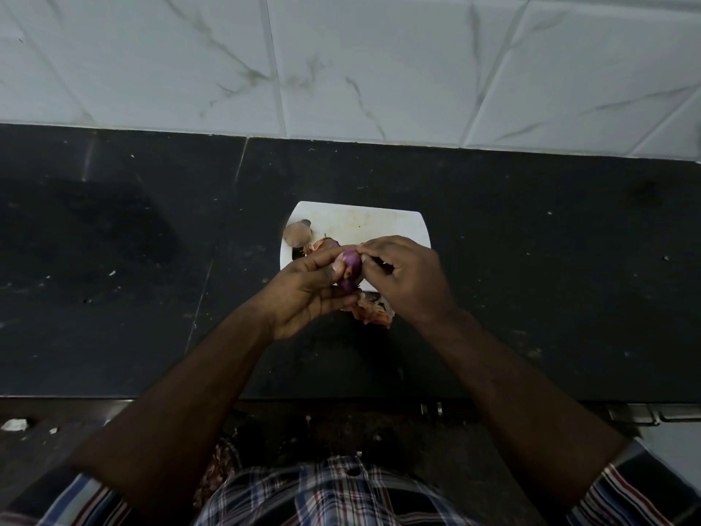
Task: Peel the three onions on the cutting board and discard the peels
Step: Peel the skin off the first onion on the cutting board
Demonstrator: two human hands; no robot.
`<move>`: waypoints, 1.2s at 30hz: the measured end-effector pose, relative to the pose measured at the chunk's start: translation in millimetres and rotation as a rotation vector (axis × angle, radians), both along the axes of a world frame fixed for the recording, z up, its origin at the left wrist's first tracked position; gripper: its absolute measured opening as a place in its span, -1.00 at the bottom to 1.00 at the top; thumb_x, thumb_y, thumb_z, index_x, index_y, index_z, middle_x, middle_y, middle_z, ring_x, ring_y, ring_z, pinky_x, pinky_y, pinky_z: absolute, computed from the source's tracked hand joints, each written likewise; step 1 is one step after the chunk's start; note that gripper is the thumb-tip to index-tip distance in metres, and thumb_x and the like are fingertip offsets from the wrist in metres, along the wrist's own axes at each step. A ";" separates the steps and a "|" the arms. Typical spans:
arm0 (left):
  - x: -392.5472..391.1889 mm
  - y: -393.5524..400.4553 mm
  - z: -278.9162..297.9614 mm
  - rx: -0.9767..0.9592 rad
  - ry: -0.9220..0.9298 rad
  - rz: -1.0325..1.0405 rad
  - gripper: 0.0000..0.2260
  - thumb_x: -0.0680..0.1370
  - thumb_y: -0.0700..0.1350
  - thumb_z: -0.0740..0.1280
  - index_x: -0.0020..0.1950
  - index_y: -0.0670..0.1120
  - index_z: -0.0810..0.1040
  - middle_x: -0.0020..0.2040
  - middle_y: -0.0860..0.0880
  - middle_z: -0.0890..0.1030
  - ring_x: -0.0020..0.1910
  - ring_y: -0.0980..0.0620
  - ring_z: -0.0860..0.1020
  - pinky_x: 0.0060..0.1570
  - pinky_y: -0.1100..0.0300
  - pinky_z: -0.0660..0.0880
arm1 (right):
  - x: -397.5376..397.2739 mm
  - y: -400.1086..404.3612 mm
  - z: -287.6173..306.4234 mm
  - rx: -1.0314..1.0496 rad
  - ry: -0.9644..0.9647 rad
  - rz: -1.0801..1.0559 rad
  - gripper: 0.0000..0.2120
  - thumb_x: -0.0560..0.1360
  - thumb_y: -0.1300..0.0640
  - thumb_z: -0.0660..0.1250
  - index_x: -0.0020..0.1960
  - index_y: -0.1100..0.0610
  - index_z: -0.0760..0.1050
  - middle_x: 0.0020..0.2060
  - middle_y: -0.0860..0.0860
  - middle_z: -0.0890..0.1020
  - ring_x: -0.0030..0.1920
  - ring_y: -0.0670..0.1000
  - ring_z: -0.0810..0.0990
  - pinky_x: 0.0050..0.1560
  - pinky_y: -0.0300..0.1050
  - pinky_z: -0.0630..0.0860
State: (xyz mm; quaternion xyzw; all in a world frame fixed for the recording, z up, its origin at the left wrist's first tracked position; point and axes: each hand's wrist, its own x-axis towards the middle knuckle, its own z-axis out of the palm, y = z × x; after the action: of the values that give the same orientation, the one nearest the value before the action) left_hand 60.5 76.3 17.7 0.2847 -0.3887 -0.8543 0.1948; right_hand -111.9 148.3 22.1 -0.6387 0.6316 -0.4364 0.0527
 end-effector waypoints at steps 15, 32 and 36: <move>5.8 -1.4 -5.6 0.048 0.009 0.002 -0.58 0.51 -0.10 0.39 0.37 -0.10 0.55 0.29 -0.23 0.60 0.27 -0.18 0.58 0.22 -0.01 0.56 | 0.3 5.1 2.0 0.100 -0.180 -0.005 -0.85 0.46 0.23 0.46 0.02 0.18 0.70 -0.07 0.00 0.68 -0.02 -0.10 0.64 0.00 -0.21 0.61; 6.1 0.6 -4.6 0.062 -0.043 -0.007 -0.66 0.56 -0.08 0.35 0.34 -0.05 0.55 0.16 -0.25 0.65 -0.01 -0.11 0.65 -0.09 0.12 0.65 | -8.1 10.8 9.2 0.253 -0.240 0.005 -0.72 0.49 0.32 0.37 0.14 0.09 0.67 0.07 -0.04 0.69 0.10 -0.12 0.62 0.12 -0.14 0.58; 4.2 2.0 -1.7 -0.007 -0.055 -0.036 -0.70 0.55 -0.05 0.35 0.26 -0.06 0.60 0.12 -0.17 0.68 0.00 -0.07 0.64 -0.12 0.18 0.63 | -8.9 7.3 16.2 0.255 -0.069 0.084 -0.73 0.44 0.21 0.42 0.12 0.06 0.68 -0.04 -0.03 0.70 -0.04 -0.10 0.63 -0.02 -0.10 0.60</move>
State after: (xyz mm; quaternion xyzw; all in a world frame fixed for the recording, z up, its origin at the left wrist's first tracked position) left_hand 64.7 78.3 16.0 0.3003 -0.4021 -0.8482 0.1695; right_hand -120.8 155.6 38.3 -0.6375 0.6523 -0.3715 0.1735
